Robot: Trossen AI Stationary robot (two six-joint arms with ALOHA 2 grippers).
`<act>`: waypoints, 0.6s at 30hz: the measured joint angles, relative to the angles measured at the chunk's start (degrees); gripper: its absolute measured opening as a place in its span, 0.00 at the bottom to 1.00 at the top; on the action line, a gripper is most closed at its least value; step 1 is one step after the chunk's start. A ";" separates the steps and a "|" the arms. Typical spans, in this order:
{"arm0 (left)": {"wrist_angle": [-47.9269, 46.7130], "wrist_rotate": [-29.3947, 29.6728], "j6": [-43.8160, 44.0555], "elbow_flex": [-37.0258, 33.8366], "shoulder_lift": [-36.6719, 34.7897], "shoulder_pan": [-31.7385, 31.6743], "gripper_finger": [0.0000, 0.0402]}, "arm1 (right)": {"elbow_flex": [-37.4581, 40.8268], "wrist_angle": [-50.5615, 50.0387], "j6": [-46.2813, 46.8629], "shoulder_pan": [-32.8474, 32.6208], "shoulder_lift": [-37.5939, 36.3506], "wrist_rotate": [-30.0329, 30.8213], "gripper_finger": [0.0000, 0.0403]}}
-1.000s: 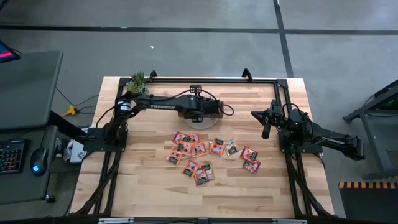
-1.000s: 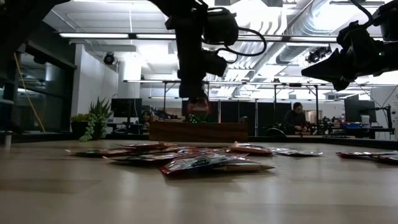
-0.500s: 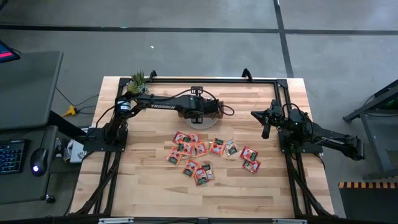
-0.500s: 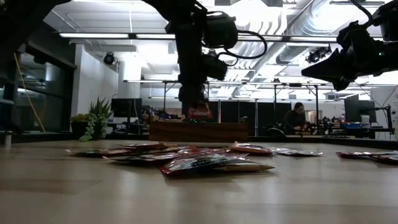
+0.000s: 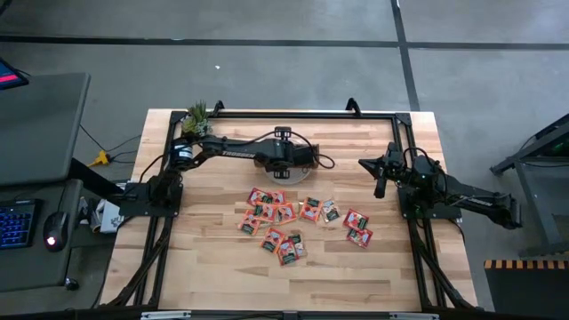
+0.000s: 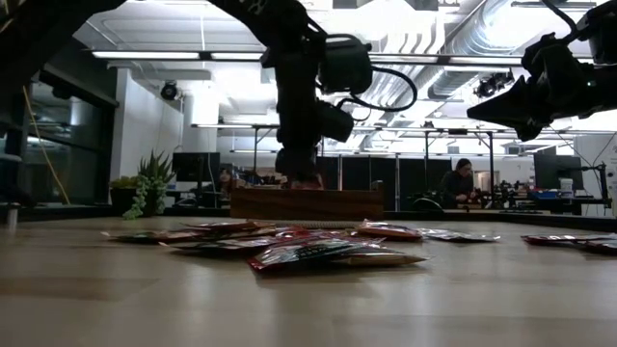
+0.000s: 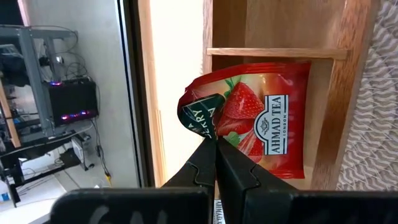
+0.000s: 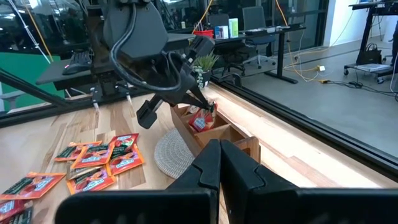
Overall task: Pick & Place Tea
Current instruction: Put the red tea bag in the middle section of the wooden organizer
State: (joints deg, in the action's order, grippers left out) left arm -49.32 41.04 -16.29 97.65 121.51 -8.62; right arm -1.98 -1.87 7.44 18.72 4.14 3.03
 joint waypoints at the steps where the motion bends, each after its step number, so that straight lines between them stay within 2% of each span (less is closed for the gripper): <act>1: 0.12 0.01 0.00 0.00 0.00 -0.02 0.00 | 0.00 0.00 -0.02 0.02 0.00 0.00 0.00; 18: 1.27 -4.16 -1.51 0.00 0.00 -0.07 0.02 | 0.00 0.00 0.00 0.02 0.00 0.00 0.00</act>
State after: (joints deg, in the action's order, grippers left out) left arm -48.05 36.88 -17.80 97.65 121.51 -8.69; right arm -1.98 -1.87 7.44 18.74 4.14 3.03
